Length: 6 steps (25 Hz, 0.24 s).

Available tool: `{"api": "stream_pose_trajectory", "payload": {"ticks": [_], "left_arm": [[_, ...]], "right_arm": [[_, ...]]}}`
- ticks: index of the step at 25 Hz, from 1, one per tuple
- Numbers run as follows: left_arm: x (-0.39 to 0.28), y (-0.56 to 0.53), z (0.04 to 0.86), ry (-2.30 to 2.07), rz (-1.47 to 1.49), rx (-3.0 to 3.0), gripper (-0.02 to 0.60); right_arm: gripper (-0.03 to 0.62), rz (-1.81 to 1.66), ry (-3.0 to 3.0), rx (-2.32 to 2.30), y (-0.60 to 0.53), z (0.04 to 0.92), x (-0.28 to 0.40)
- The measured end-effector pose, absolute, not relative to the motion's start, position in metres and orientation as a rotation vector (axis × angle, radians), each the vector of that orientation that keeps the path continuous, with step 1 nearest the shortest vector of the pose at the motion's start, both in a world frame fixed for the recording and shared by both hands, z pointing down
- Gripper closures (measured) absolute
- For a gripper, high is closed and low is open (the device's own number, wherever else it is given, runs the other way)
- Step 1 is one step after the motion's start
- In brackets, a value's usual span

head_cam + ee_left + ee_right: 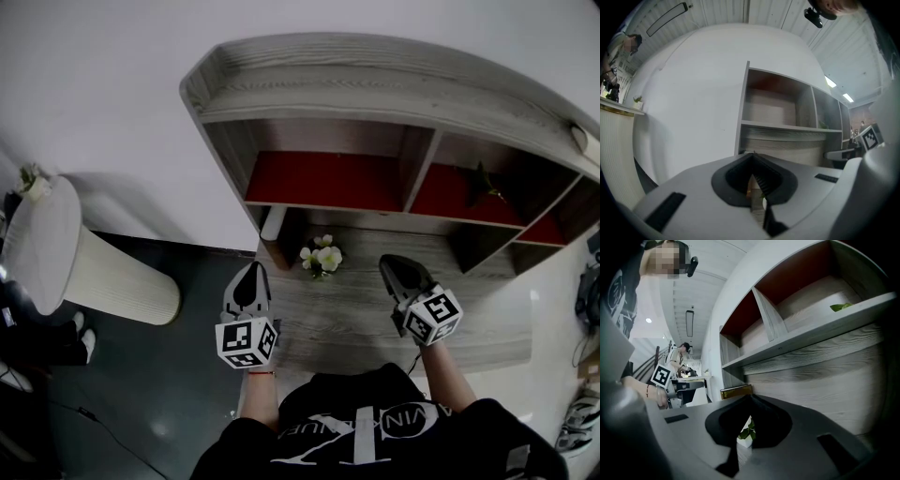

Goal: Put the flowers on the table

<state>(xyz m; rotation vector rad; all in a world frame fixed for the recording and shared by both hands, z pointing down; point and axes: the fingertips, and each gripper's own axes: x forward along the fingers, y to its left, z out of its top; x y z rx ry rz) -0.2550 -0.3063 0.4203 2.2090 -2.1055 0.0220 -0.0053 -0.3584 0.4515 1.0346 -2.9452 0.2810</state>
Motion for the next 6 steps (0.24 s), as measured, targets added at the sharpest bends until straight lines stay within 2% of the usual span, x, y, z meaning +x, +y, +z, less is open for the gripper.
{"api": "stream_pose_trajectory", "payload": {"ticks": [6], "left_arm": [[-0.255,-0.3085,0.4217,-2.11,0.016,2.2,0.578]], "right_arm": [[0.585,0.291,-2.937,1.026,-0.3588,0.4557,-0.0034]]}}
